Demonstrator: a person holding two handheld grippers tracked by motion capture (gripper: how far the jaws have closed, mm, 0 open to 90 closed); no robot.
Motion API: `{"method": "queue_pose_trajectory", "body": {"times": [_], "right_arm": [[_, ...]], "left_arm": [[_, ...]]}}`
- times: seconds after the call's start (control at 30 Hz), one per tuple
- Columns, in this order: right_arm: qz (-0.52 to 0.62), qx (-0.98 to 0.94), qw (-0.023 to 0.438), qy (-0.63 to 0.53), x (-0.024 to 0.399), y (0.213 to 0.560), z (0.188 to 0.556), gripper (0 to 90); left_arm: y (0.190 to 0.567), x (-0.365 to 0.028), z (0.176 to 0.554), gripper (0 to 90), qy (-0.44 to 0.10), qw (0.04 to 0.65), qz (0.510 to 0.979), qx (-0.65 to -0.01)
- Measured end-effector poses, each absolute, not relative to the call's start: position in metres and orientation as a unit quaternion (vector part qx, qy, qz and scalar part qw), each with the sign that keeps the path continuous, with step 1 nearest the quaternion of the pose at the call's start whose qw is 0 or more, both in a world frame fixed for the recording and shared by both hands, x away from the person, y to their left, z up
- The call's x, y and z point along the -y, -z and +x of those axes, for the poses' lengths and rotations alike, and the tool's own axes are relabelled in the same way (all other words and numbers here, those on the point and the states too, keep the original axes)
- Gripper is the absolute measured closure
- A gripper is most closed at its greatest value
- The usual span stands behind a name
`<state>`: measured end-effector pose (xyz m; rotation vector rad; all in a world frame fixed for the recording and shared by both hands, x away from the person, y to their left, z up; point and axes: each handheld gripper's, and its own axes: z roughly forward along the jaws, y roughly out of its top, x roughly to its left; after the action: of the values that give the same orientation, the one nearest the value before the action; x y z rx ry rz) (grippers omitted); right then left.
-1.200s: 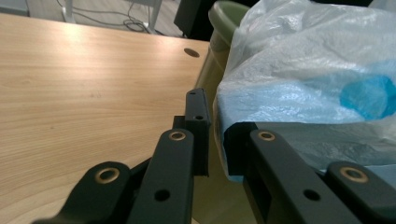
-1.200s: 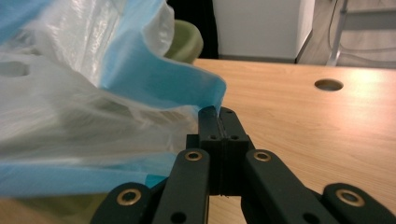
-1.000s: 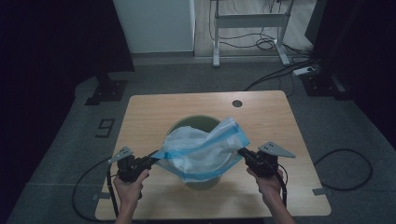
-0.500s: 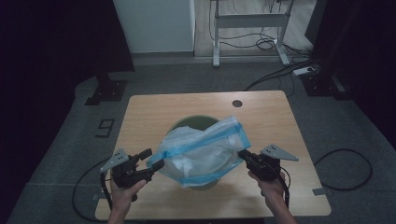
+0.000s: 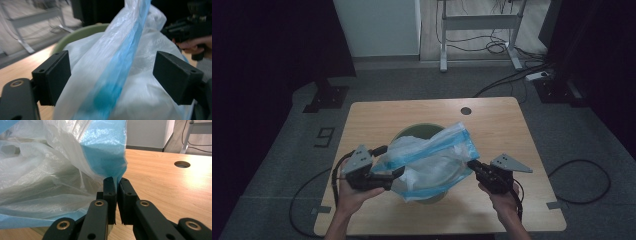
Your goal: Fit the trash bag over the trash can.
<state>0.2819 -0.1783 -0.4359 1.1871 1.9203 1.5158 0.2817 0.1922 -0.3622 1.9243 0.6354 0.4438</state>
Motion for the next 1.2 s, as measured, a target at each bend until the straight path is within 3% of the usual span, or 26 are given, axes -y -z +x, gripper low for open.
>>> {"method": "queue_pose_trajectory", "body": {"times": [0.07,0.13,0.2,0.33,0.4,0.53,0.63,0.77,0.93,1.07,1.1,1.2], "right_arm": [[0.427,-0.693,0.207,-0.543,0.178,0.437,0.282,84.1],[0.427,-0.695,0.207,-0.541,0.178,0.438,0.282,84.1],[0.427,-0.694,0.205,-0.542,0.179,0.439,0.282,84.1],[0.426,-0.694,0.207,-0.542,0.183,0.440,0.281,83.8],[0.425,-0.696,0.209,-0.540,0.186,0.440,0.279,77.7],[0.392,-0.677,0.227,-0.581,0.192,0.427,0.265,54.6],[0.371,-0.666,0.236,-0.602,0.194,0.410,0.257,45.3],[0.352,-0.674,0.240,-0.603,0.188,0.392,0.259,40.2],[0.372,-0.683,0.228,-0.586,0.181,0.389,0.284,50.1],[0.363,-0.692,0.212,-0.587,0.178,0.391,0.295,82.1],[0.359,-0.695,0.214,-0.585,0.177,0.389,0.296,86.1],[0.354,-0.703,0.223,-0.575,0.175,0.382,0.301,88.2]], "left_arm": [[0.360,-0.181,0.291,18.7,-0.186,0.485,0.817,-0.249],[0.357,-0.172,0.296,34.6,-0.194,0.465,0.829,-0.242],[0.355,-0.169,0.300,58.6,-0.205,0.459,0.828,-0.249],[0.349,-0.175,0.307,82.6,-0.174,0.494,0.804,-0.280],[0.349,-0.180,0.310,86.3,-0.171,0.504,0.794,-0.294],[0.350,-0.186,0.314,88.2,-0.156,0.523,0.778,-0.312],[0.351,-0.187,0.315,88.4,-0.154,0.526,0.775,-0.315],[0.350,-0.187,0.316,88.5,-0.152,0.531,0.771,-0.317],[0.348,-0.195,0.319,89.1,-0.145,0.553,0.755,-0.320],[0.348,-0.202,0.323,89.2,-0.149,0.558,0.749,-0.325],[0.349,-0.204,0.324,89.2,-0.145,0.564,0.744,-0.328],[0.350,-0.213,0.331,89.2,-0.143,0.575,0.729,-0.344]]}}
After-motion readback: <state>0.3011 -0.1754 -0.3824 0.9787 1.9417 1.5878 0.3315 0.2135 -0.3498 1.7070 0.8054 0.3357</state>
